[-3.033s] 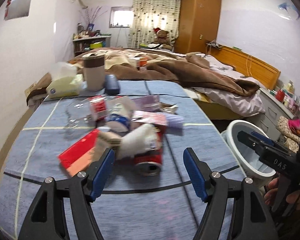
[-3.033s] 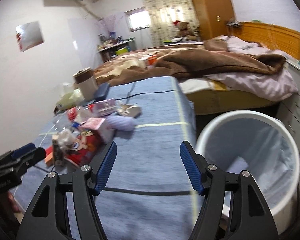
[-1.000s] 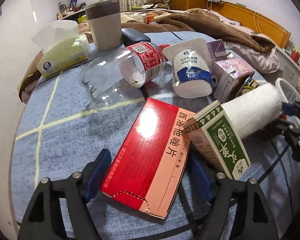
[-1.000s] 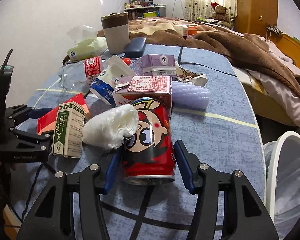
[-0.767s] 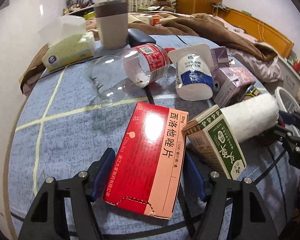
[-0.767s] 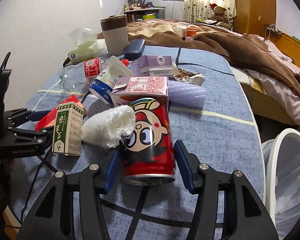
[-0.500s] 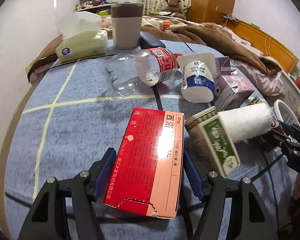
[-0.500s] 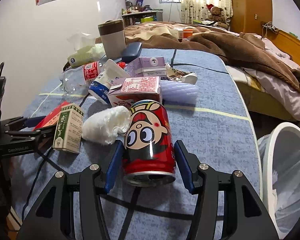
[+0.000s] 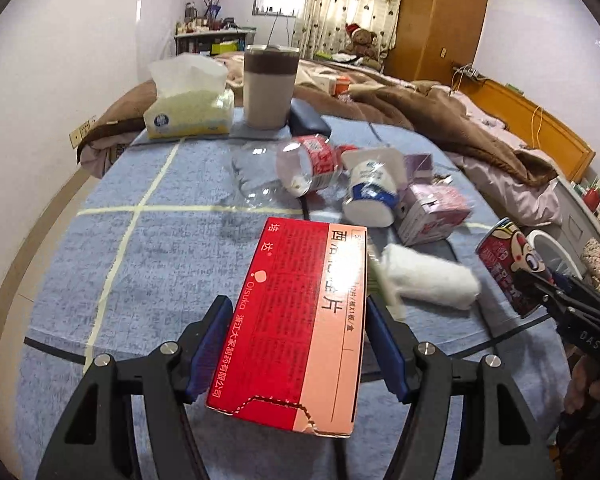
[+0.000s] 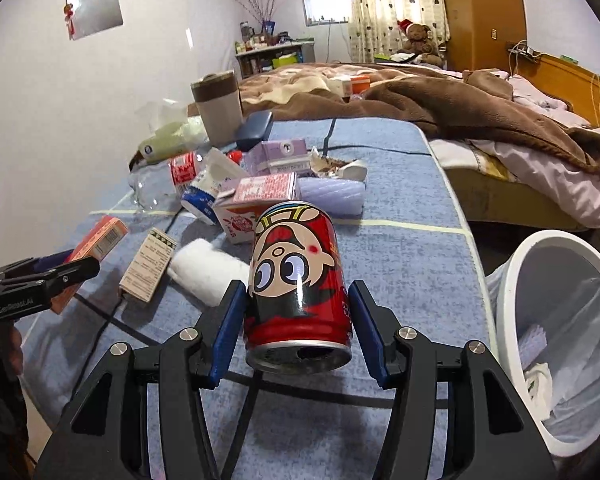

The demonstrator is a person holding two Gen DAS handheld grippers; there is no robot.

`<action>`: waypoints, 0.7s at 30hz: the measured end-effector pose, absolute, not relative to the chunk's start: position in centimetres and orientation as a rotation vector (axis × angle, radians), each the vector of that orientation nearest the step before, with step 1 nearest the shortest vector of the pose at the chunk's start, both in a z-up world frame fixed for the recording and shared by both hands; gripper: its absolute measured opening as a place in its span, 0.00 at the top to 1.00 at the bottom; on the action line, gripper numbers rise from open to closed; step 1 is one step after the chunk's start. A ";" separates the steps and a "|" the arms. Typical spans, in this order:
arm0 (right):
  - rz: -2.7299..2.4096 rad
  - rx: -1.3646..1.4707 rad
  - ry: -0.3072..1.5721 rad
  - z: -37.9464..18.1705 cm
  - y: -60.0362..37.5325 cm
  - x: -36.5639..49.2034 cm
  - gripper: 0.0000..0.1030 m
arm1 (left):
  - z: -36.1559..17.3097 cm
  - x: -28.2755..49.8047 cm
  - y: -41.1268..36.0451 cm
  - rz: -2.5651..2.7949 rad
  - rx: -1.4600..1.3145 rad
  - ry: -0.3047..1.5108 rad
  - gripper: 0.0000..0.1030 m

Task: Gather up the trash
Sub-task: 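Carry the box and can over the wastebasket and release both inside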

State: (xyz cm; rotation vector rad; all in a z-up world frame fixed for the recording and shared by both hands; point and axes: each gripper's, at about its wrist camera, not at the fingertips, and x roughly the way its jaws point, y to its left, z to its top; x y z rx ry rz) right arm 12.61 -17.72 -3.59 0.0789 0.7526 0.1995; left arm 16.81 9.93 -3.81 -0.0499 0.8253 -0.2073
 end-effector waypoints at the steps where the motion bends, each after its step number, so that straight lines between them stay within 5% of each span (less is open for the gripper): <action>1: 0.199 0.083 0.745 -3.4 -17.8 12.5 0.47 | -3.5 16.6 9.8 -0.209 -0.051 0.818 0.33; 21: 0.073 0.146 0.606 0.4 -25.3 8.4 0.47 | 1.6 13.7 -0.9 -0.373 0.018 0.693 0.33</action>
